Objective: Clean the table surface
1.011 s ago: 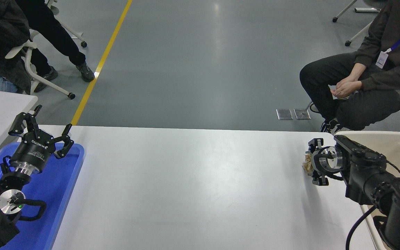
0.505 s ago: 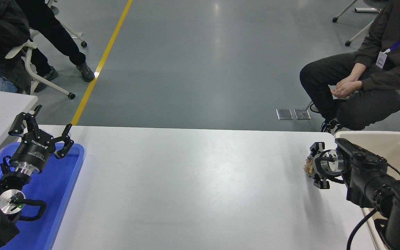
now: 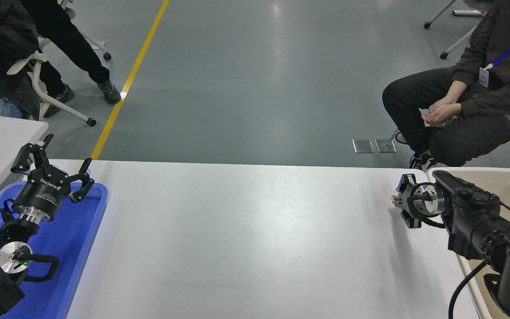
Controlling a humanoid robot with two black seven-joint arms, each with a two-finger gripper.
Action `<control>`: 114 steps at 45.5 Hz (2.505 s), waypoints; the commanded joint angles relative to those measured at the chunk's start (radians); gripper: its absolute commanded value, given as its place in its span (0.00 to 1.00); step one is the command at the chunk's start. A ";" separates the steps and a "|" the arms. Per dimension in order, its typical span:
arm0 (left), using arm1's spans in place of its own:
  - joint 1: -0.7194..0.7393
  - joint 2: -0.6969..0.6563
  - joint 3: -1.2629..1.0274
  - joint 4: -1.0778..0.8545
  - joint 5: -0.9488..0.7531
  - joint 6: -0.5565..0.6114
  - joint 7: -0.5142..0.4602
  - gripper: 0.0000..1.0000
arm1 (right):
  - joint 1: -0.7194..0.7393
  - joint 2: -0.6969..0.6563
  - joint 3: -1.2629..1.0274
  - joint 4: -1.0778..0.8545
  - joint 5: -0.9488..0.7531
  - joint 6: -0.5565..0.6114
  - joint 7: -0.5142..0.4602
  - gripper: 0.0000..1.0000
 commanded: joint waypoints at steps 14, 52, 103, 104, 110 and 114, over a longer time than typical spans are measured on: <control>0.000 0.000 0.000 0.000 0.000 0.000 0.000 1.00 | 0.023 -0.134 0.001 0.008 0.005 0.264 -0.002 0.00; 0.000 0.000 0.000 0.000 0.000 0.000 0.000 1.00 | 0.121 -0.698 0.067 0.409 0.002 0.736 0.067 0.00; 0.000 0.000 0.000 0.000 0.000 0.000 0.000 1.00 | 0.022 -0.964 0.063 0.261 -0.058 0.759 0.122 0.00; 0.000 0.000 0.000 0.000 0.000 0.000 0.000 1.00 | 0.011 -0.945 0.063 0.234 -0.058 0.759 0.137 0.00; 0.000 0.000 0.000 0.000 0.000 0.000 0.000 1.00 | -0.029 -0.844 0.064 0.106 -0.058 0.762 0.197 0.00; 0.000 0.000 0.000 0.000 0.000 0.000 0.000 1.00 | -0.055 -0.789 0.064 0.059 -0.058 0.759 0.220 0.00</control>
